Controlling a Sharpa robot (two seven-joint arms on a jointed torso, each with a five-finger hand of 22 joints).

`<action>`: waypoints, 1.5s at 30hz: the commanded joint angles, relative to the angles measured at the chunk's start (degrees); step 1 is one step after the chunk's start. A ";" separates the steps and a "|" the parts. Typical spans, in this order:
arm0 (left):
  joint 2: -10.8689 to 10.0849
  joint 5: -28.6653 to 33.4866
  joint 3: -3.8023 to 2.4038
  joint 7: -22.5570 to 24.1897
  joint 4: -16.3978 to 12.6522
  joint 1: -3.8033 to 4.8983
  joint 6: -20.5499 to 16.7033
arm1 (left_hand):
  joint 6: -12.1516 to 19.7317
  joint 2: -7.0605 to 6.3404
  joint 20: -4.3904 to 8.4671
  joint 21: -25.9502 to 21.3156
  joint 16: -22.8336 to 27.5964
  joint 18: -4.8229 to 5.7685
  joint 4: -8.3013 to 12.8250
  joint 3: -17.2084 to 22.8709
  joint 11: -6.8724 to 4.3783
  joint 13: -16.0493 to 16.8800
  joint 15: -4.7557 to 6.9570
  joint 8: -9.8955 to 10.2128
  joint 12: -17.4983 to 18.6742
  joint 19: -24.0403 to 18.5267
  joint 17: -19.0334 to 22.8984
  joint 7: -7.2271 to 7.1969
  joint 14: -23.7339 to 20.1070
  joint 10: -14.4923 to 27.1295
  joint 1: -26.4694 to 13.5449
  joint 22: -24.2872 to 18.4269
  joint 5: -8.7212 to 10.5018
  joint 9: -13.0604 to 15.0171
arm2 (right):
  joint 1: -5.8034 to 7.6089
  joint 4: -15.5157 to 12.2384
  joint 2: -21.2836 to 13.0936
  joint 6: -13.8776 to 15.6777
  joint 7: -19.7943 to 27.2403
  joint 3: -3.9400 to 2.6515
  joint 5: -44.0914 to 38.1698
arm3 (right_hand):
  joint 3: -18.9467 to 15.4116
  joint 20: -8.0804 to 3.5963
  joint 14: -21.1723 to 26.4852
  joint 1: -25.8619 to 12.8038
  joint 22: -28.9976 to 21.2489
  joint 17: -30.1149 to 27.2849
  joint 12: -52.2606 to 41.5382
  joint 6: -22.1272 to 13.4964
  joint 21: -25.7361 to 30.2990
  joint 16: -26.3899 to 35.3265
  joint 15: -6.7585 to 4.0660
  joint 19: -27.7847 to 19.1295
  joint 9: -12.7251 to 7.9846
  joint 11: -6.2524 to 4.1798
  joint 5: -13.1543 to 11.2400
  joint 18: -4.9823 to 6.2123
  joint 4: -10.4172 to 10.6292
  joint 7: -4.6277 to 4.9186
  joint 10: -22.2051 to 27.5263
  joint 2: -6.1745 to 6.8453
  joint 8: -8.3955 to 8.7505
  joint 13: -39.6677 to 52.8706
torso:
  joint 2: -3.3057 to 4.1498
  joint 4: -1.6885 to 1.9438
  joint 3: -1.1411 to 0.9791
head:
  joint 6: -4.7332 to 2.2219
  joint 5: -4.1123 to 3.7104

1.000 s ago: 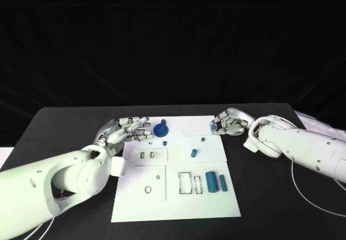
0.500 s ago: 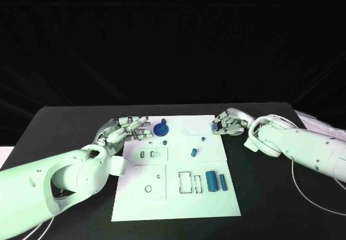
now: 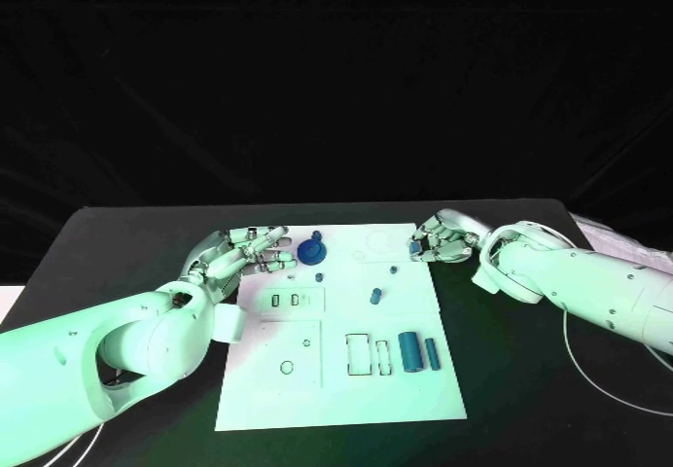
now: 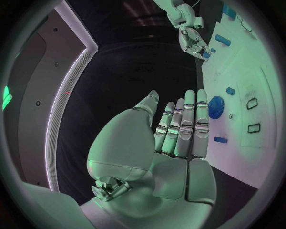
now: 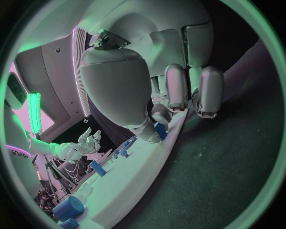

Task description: Assemble the parts on the task board

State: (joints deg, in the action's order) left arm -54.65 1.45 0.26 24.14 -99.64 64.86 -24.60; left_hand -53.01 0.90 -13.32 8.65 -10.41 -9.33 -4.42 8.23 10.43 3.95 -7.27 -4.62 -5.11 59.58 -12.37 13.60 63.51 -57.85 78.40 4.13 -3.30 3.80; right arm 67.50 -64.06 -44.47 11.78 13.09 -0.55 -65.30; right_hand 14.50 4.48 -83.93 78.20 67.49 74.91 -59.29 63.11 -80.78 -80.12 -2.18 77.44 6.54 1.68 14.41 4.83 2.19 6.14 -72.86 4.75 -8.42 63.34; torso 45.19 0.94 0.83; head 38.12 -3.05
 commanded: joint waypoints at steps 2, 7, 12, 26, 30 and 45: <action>-0.09 0.00 -0.02 0.40 -0.40 0.02 0.96 | -0.40 0.53 0.11 -0.28 0.39 -1.09 0.31 0.06 0.03 -0.01 0.14 0.19 0.04 0.37 -0.10 0.36 0.21 -0.19 0.06 -0.05 0.02 -0.02 | -0.40 -0.24 0.13 -0.63 -0.17 0.22 -1.31 | 0.20 -0.77 -3.12 0.19 0.02 0.59 0.15 1.27 -0.08 0.25 -0.61 0.06 0.64 -0.63 -0.19 -0.11 -0.44 -0.45 -0.19 -0.99 -0.96 0.05 | -0.01 0.05 0.09 | -0.10 -0.15; -0.22 0.00 -0.02 0.72 -0.67 0.02 0.40 | -0.40 0.53 0.11 -0.28 0.39 -1.09 0.31 0.06 0.03 -0.01 0.14 0.19 0.04 0.37 -0.10 0.36 0.21 -0.19 0.06 -0.05 0.02 -0.02 | -0.20 -2.09 -0.39 0.32 -0.27 0.20 -1.26 | 0.27 -1.11 -3.15 -0.39 0.10 0.64 -0.25 2.05 -0.10 0.26 -0.95 0.15 0.93 -1.01 -0.35 -0.13 -0.39 -0.94 -0.67 -1.40 -1.74 0.42 | -0.07 0.12 0.12 | -0.23 -0.24; -0.36 0.00 -0.03 1.07 -0.89 0.02 -0.06 | -0.42 0.63 0.13 -0.32 0.41 -1.10 0.46 0.22 0.02 -0.02 0.16 0.21 0.06 0.41 -0.15 0.36 0.25 -0.21 0.19 -0.05 0.00 -0.02 | 0.28 -4.89 -0.96 2.30 -1.14 0.14 -1.19 | 0.30 -1.20 -3.19 -0.54 0.29 0.77 -0.75 2.15 -0.18 0.18 -1.04 0.27 0.99 -1.11 -0.38 -0.17 -0.39 -1.07 -1.03 -1.53 -1.91 0.86 | -0.10 0.00 0.17 | -0.44 -0.22; -0.21 0.00 -0.03 1.67 -0.01 0.02 0.37 | -0.41 0.61 0.14 -0.34 0.44 -1.09 0.51 0.24 0.03 -0.03 0.16 0.22 0.08 0.42 -0.16 0.37 0.24 -0.21 0.19 -0.06 0.01 -0.03 | -0.06 -17.15 0.46 10.35 -9.31 0.09 -3.26 | 1.44 -1.55 -3.02 -0.85 -0.87 -0.13 2.99 1.10 0.35 0.97 -1.22 -0.27 1.00 -1.17 -1.54 0.03 -0.93 -1.01 0.69 -2.63 -2.12 -2.05 | -0.43 0.39 0.23 | -0.76 0.26; -0.08 0.00 -0.03 1.95 0.53 0.02 0.51 | -0.41 0.61 0.14 -0.34 0.44 -1.09 0.51 0.24 0.03 -0.03 0.16 0.22 0.08 0.42 -0.16 0.37 0.24 -0.21 0.19 -0.06 0.01 -0.03 | -0.75 -19.26 2.14 11.01 -12.93 0.10 -4.98 | 1.89 -1.53 -2.87 -0.94 -1.46 -0.75 3.87 0.79 0.64 1.48 -1.17 -0.58 0.97 -1.11 -1.58 0.14 -1.10 -0.90 1.04 -2.93 -2.09 -2.73 | -0.51 0.31 0.22 | -0.50 0.91; 0.25 0.00 -0.03 2.12 0.91 0.03 -0.01 | -0.42 0.55 0.13 -0.38 0.48 -1.08 0.58 0.26 0.03 -0.03 0.15 0.24 0.09 0.42 -0.18 0.36 0.21 -0.23 0.18 -0.06 0.01 -0.03 | -2.44 -23.04 7.51 10.75 -23.36 1.22 -11.13 | 2.50 -1.30 -2.88 -3.20 -2.55 -1.06 5.54 -0.46 1.23 1.88 -0.86 -0.95 0.72 -0.69 -2.16 0.33 -0.44 -0.41 1.48 -3.40 -1.72 -4.11 | -0.52 0.08 0.60 | -0.26 2.33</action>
State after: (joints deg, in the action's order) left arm -54.55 1.46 0.26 25.49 -98.57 64.87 -24.83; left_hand -53.01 1.12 -13.32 8.54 -10.19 -9.33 -4.24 8.41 10.43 3.95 -7.27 -4.62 -5.11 59.58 -12.46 13.60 63.51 -57.84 78.62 4.13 -3.30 3.80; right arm 65.15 -86.94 -37.14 22.87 -6.23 0.65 -72.90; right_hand 16.62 3.09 -83.93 75.85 64.97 73.80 -53.90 62.82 -79.80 -78.26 -2.98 76.82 6.86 0.99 12.38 4.83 1.02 5.72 -71.70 1.21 -9.54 59.28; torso 44.69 1.05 1.35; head 37.97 -0.74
